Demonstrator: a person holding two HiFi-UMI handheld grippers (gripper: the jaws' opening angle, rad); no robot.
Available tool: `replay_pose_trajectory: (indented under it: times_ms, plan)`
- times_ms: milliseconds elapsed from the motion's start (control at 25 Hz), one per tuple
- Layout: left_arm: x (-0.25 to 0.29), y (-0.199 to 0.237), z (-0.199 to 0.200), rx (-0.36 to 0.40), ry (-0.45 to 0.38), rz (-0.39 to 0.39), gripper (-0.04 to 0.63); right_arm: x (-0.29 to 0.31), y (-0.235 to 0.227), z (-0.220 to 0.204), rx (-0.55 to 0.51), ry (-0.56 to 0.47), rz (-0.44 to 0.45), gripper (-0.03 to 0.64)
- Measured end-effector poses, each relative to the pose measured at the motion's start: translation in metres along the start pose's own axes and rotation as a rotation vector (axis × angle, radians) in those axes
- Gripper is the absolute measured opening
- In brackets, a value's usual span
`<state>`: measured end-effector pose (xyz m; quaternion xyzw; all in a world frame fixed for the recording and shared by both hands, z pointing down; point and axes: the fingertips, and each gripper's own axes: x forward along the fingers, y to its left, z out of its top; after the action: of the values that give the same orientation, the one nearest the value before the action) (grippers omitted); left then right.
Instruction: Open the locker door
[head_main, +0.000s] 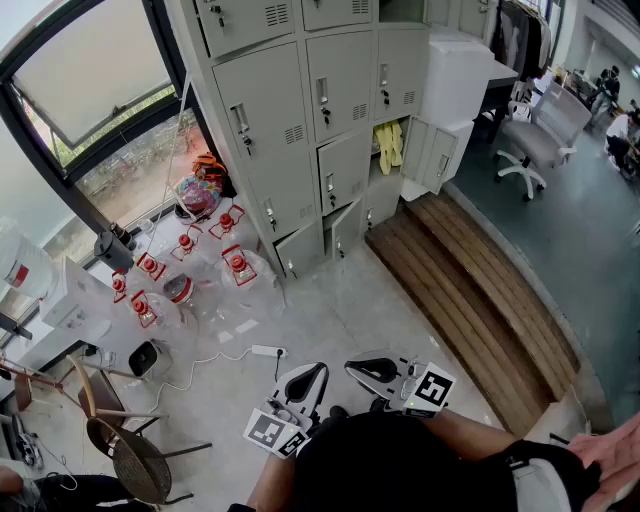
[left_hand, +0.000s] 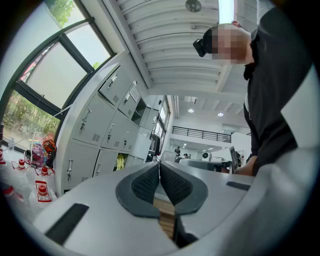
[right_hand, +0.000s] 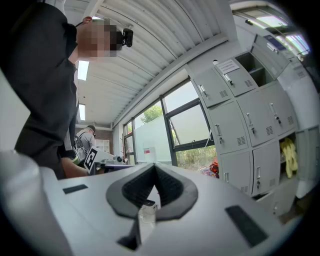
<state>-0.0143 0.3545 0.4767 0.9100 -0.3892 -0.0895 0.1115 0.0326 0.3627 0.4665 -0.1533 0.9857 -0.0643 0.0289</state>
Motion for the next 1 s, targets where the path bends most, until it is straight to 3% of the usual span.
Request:
replay_pose_trajectory:
  times_ms: [440,1000]
  plan:
    - [-0.018,0.021,0.010,-0.012,-0.042,-0.006,0.018,0.036,0.008,-0.002,0.038,-0.016,0.045,0.011]
    - [-0.041,0.036,0.005,-0.056,-0.079,0.004,0.018,0.049,0.009,0.000,0.050,-0.023,0.007,0.011]
